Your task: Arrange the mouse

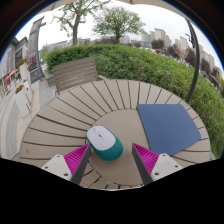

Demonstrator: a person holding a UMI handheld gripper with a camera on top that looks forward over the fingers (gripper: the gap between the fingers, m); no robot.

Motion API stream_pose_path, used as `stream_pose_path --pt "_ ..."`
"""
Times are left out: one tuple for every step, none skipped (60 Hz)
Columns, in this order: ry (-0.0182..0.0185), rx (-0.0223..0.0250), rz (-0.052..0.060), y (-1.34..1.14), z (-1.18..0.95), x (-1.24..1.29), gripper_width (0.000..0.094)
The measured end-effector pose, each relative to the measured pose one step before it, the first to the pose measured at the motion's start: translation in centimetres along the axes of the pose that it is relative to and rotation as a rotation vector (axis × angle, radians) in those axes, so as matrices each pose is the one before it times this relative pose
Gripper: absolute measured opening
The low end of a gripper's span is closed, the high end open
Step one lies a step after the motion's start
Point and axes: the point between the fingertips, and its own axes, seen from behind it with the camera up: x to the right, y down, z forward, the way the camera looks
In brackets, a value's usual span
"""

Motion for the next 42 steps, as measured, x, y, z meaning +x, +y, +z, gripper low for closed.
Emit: stream_pose_path --pt "0.00361 0.00209 0.0006 -0.221 0.278 0.087 0.0856" --pt "0.00422 0.00259 -0.0008 -0.234 0.221 0.174 0.0857" --pt "0.00414 0.00169 -0.0016 -0.194 0.193 0.136 0.0856" --pt "0.00431 0.00099 -0.0021 -0.167 0.18 0.133 0.0856" --pt "0.00442 0.00064 -0.003 -0.184 0.197 0.156 0.0857" --pt "0.00393 0.00111 -0.0029 -0.187 0.207 0.133 0.0855" --pt "0.00365 0.00132 -0.0011 -0.22 0.155 0.068 0.0855" --pt "0.00336 0.00093 -0.0017 -0.152 0.192 0.118 0.0855" --pt "0.00398 0.0002 -0.0012 -0.131 0.214 0.133 0.0855" --pt "0.00225 -0.00085 -0.0007 -0.098 0.178 0.08 0.0857" --pt "-0.00009 0.00019 0.0009 -0.135 0.144 0.026 0.0857" --pt "-0.00076 -0.00059 0.0015 -0.132 0.129 0.005 0.0858" --pt "-0.00107 -0.00196 0.001 -0.061 0.112 0.012 0.0857" --pt "-0.0027 -0.00098 -0.0002 -0.045 -0.006 0.154 0.0857" --pt "-0.00175 -0.00128 -0.001 -0.077 0.192 0.0 0.0858" --pt "-0.00368 -0.00096 -0.0019 -0.067 0.087 -0.04 0.0856" --pt "-0.00407 -0.00091 -0.0025 -0.042 0.069 -0.043 0.0855" --pt "-0.00423 -0.00068 -0.0011 -0.045 0.083 -0.052 0.0853" --pt "-0.00391 -0.00074 0.0001 -0.025 0.052 -0.052 0.0851" --pt "-0.00452 -0.00097 0.0006 -0.028 0.032 -0.094 0.0846" --pt "-0.00534 0.00022 0.0009 0.012 0.049 -0.063 0.0838" --pt "-0.00418 0.00015 0.0016 -0.006 -0.044 -0.116 0.0821" --pt "-0.00659 0.00082 0.0009 -0.014 0.03 -0.162 0.0784" --pt "-0.00965 0.00051 0.0005 0.002 0.016 -0.212 0.0724" --pt "-0.00389 0.00459 -0.0036 -0.105 0.014 -0.052 0.063" --pt "0.00049 0.00163 -0.008 -0.032 0.048 0.031 0.0471" --pt "0.01781 0.00442 -0.0048 -0.1 0.034 0.491 0.0467" --pt "0.02123 0.00124 -0.0061 -0.017 0.106 0.473 0.0465" --pt "0.00265 0.00048 -0.0074 0.073 -0.1 0.1 0.0449" --pt "-0.00561 -0.00021 -0.0087 -0.039 0.071 -0.073 0.0439" --pt "-0.00536 -0.00477 -0.011 0.031 0.053 -0.056 0.0429" --pt "-0.00553 -0.00411 -0.0084 -0.052 -0.03 -0.02 0.0425" --pt "-0.008 -0.00576 -0.0007 -0.09 -0.176 -0.03 0.0419" --pt "-0.00916 -0.00342 0.0073 -0.202 -0.296 -0.032 0.0418" --pt "-0.00578 0.00036 0.0072 -0.021 0.437 0.336 0.0415" --pt "-0.008 -0.00058 0.0065 -0.532 -0.628 -0.083 0.0415" --pt "-0.00812 0.00219 0.0063 -0.541 -0.524 0.09 0.0416" --pt "-0.00617 0.00626 0.0055 -0.681 -0.51 0.177 0.0416" --pt "-0.00538 0.00796 0.0024 -0.744 -0.538 0.247 0.0416" --pt "-0.0048 0.00891 -0.0003 -0.786 -0.543 0.306 0.0415" --pt "-0.00721 0.00959 0.0015 -0.762 0.067 0.762 0.0416" --pt "0.00124 0.01201 -0.0003 -0.846 -0.578 0.117 0.0415"
